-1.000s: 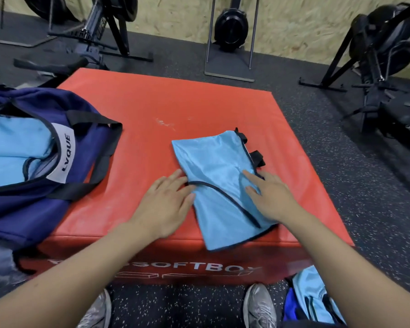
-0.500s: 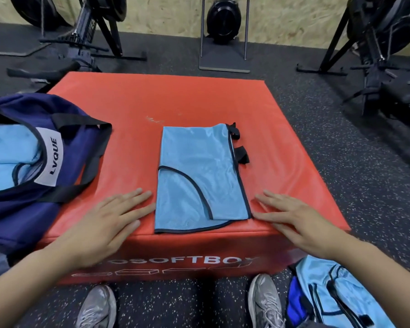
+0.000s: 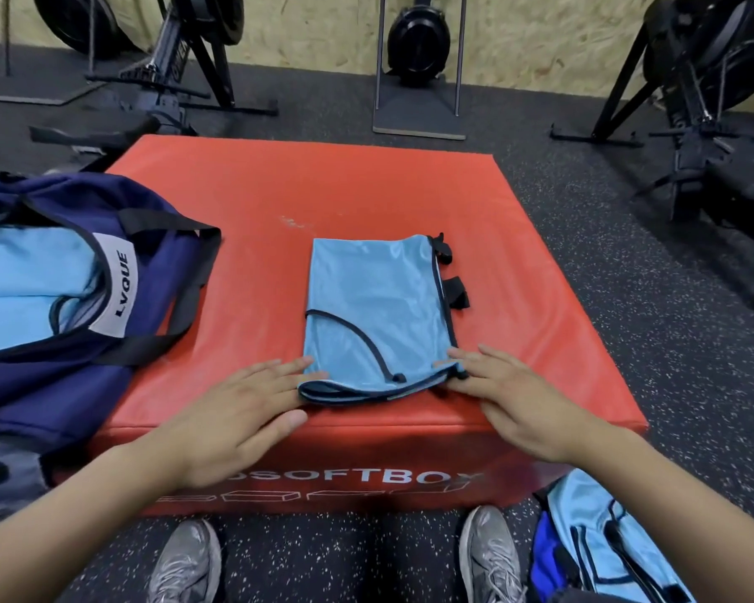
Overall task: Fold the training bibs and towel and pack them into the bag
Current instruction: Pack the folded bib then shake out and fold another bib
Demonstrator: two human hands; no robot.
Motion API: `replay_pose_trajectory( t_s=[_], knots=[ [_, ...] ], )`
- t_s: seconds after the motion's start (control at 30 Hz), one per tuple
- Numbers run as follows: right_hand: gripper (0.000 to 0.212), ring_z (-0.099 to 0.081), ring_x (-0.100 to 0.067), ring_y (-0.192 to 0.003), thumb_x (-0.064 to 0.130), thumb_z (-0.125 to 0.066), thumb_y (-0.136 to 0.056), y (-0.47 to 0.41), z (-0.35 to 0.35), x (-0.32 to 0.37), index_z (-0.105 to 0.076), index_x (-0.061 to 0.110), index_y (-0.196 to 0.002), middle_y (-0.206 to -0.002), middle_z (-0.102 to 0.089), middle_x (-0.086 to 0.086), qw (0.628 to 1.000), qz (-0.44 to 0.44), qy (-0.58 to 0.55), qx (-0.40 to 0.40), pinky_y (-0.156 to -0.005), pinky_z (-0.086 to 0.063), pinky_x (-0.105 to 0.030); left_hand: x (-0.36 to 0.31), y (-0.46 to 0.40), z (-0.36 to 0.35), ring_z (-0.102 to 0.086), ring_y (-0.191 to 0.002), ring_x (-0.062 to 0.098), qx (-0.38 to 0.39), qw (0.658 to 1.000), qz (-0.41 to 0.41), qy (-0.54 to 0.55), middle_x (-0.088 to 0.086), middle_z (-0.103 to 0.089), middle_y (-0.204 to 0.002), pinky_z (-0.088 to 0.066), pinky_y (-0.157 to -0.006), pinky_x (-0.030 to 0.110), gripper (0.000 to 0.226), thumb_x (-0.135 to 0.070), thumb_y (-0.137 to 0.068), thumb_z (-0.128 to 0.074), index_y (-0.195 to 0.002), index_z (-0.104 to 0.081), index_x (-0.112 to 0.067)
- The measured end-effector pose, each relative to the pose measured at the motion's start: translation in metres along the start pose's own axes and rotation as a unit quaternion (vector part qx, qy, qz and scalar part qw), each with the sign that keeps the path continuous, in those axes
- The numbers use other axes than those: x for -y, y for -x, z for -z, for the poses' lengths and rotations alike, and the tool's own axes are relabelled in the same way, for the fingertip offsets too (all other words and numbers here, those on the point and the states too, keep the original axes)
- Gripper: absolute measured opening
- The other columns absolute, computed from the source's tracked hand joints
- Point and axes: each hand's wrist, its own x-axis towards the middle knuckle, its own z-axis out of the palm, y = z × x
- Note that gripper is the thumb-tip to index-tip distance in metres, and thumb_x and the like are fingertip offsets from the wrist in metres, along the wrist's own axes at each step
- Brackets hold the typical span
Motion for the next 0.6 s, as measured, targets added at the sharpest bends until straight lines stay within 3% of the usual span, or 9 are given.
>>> replay_pose_trajectory(
  t_s=[0.07,0.17,0.27,0.37,0.43,0.5,0.57,0.6],
  knots=[
    [0.053,-0.045,0.001,-0.133,0.010,-0.055,-0.083,-0.001,0.009,0.007,-0.064,0.037,-0.127,-0.135,-0.058,0.019,0.998,-0.019,-0.058,-0.014,-0.121,-0.025,-0.041,-0.010,0.001,0.009,-0.020,-0.148,-0.004,-0.006,0.998,0.023,0.065,-0.021,-0.048,-0.145,-0.030,-0.118,0.041,0.045,-0.056,-0.106,-0.020,-0.109,-0.061,-0.036],
    [0.030,-0.064,-0.008,-0.102,0.011,-0.063,-0.084,-0.004,0.029,0.023,-0.073,0.030,-0.106,-0.101,-0.070,0.016,0.986,-0.045,-0.153,-0.054,-0.102,-0.043,-0.035,-0.035,-0.002,0.036,-0.051,-0.127,-0.004,-0.034,0.981,0.020,0.191,-0.028,-0.063,-0.127,-0.040,-0.107,0.026,0.039,-0.042,-0.109,-0.028,-0.107,-0.067,-0.040],
    [0.015,-0.066,-0.015,-0.090,0.011,-0.065,-0.082,-0.013,0.055,0.036,-0.073,0.019,-0.091,-0.092,-0.072,0.001,0.953,-0.071,-0.279,-0.090,-0.086,-0.049,-0.034,-0.063,-0.009,0.069,-0.060,-0.109,-0.012,-0.079,0.936,0.068,0.337,-0.034,-0.069,-0.108,-0.038,-0.092,0.003,0.048,-0.032,-0.104,-0.033,-0.097,-0.074,-0.055],
    [0.011,-0.060,-0.019,-0.077,0.007,-0.062,-0.079,-0.034,0.071,0.034,-0.071,0.012,-0.084,-0.084,-0.070,-0.006,0.914,-0.092,-0.364,-0.155,-0.073,-0.046,-0.032,-0.061,-0.029,0.080,-0.065,-0.094,-0.006,-0.176,0.901,0.118,0.379,-0.026,-0.073,-0.093,-0.042,-0.084,0.004,0.047,-0.039,-0.100,-0.033,-0.085,-0.074,-0.057],
    [0.011,-0.058,-0.013,-0.079,0.008,-0.063,-0.082,-0.053,0.073,0.025,-0.072,0.012,-0.086,-0.085,-0.069,-0.002,0.893,-0.122,-0.385,-0.199,-0.073,-0.043,-0.026,-0.047,-0.051,0.074,-0.066,-0.093,0.002,-0.208,0.878,0.148,0.406,-0.016,-0.075,-0.101,-0.049,-0.087,0.015,0.045,-0.045,-0.104,-0.034,-0.095,-0.078,-0.042],
    [0.019,-0.059,-0.007,-0.087,0.009,-0.065,-0.088,-0.071,0.065,0.013,-0.073,0.022,-0.099,-0.096,-0.070,0.005,0.889,-0.180,-0.370,-0.203,-0.079,-0.042,-0.021,-0.026,-0.074,0.059,-0.064,-0.097,-0.004,-0.190,0.871,0.179,0.416,-0.015,-0.072,-0.113,-0.049,-0.092,0.017,0.038,-0.040,-0.107,-0.038,-0.107,-0.076,-0.032],
    [0.036,-0.058,0.000,-0.107,0.012,-0.066,-0.090,-0.085,0.046,0.000,-0.066,0.029,-0.122,-0.118,-0.064,0.015,0.921,-0.228,-0.277,-0.154,-0.090,-0.039,-0.012,-0.005,-0.090,0.034,-0.057,-0.109,-0.006,-0.136,0.899,0.227,0.348,-0.012,-0.065,-0.128,-0.041,-0.105,0.018,0.031,-0.038,-0.104,-0.048,-0.125,-0.066,-0.025],
    [0.042,-0.056,-0.006,-0.117,0.013,-0.066,-0.091,-0.089,0.033,-0.008,-0.062,0.027,-0.130,-0.126,-0.061,0.011,0.941,-0.239,-0.208,-0.119,-0.096,-0.038,-0.014,0.004,-0.094,0.020,-0.055,-0.117,0.003,-0.115,0.918,0.242,0.294,-0.006,-0.062,-0.132,-0.037,-0.109,0.022,0.045,-0.047,-0.098,-0.051,-0.131,-0.063,-0.019]
  ],
)
